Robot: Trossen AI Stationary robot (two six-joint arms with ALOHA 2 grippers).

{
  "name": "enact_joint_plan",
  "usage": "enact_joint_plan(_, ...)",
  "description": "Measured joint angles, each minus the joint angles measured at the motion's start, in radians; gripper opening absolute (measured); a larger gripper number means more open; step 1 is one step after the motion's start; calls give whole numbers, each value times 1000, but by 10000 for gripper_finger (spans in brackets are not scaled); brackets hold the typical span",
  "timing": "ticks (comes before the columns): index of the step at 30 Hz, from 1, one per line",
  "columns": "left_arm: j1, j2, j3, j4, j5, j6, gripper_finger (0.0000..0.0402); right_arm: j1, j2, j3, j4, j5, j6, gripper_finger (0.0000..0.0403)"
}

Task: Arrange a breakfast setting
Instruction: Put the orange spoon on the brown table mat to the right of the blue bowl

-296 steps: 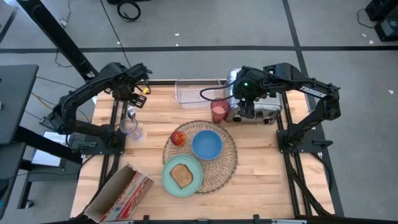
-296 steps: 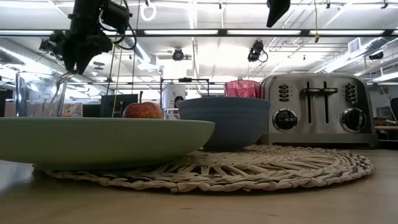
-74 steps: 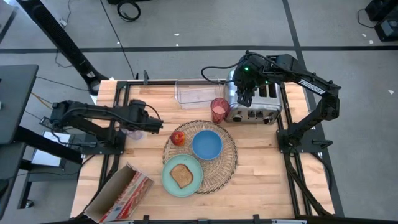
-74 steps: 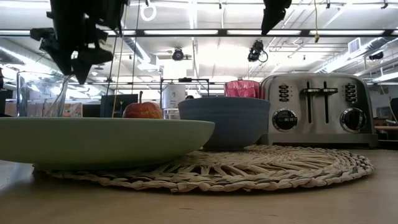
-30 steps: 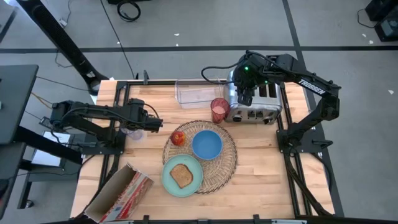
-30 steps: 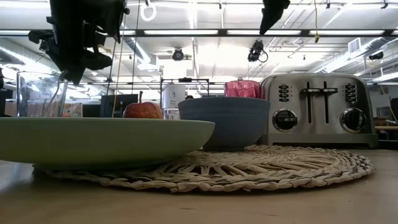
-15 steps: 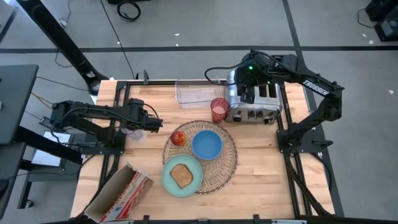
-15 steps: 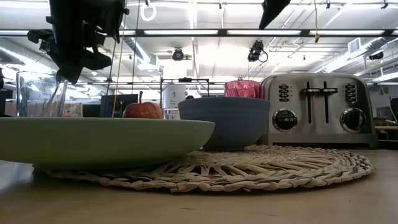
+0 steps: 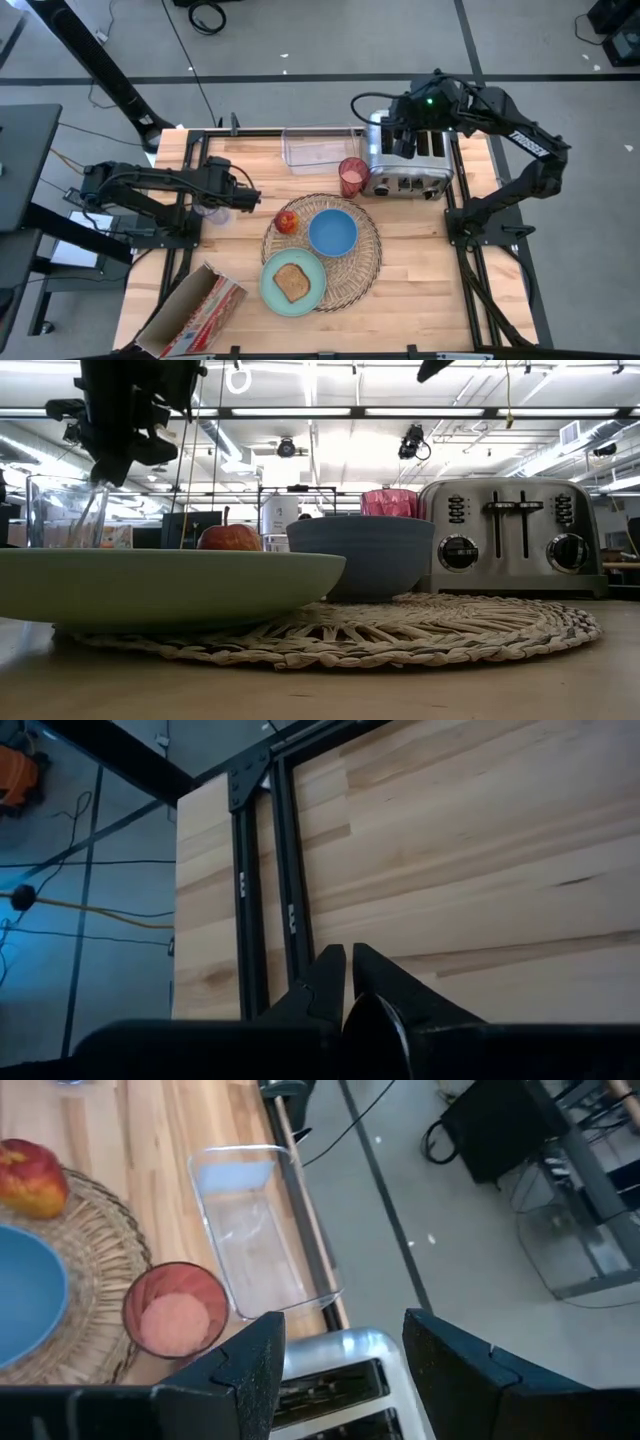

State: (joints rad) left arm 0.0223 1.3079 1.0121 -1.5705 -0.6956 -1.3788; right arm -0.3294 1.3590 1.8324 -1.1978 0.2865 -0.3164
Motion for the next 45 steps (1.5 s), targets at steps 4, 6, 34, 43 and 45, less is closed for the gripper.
enact_joint_plan(4, 0, 0, 28, -1, -3, 27, 22, 0, -9, 0, 2, 15, -16, 210)
enact_joint_plan(6, 0, 0, 48, 0, -5, 44, 21, 0, -11, 0, 1, 28, -21, 210)
enact_joint_plan(34, 129, -1, 420, -1, 203, 863, 24, 1, -13, 0, -30, -10, 10, 210)
enact_joint_plan(43, 174, 0, 727, -1, 322, 1079, 24, 2, -15, -9, -81, -120, 114, 210)
enact_joint_plan(45, 178, 0, 811, -1, 358, 1105, 24, 6, -20, -30, -82, -142, 139, 210)
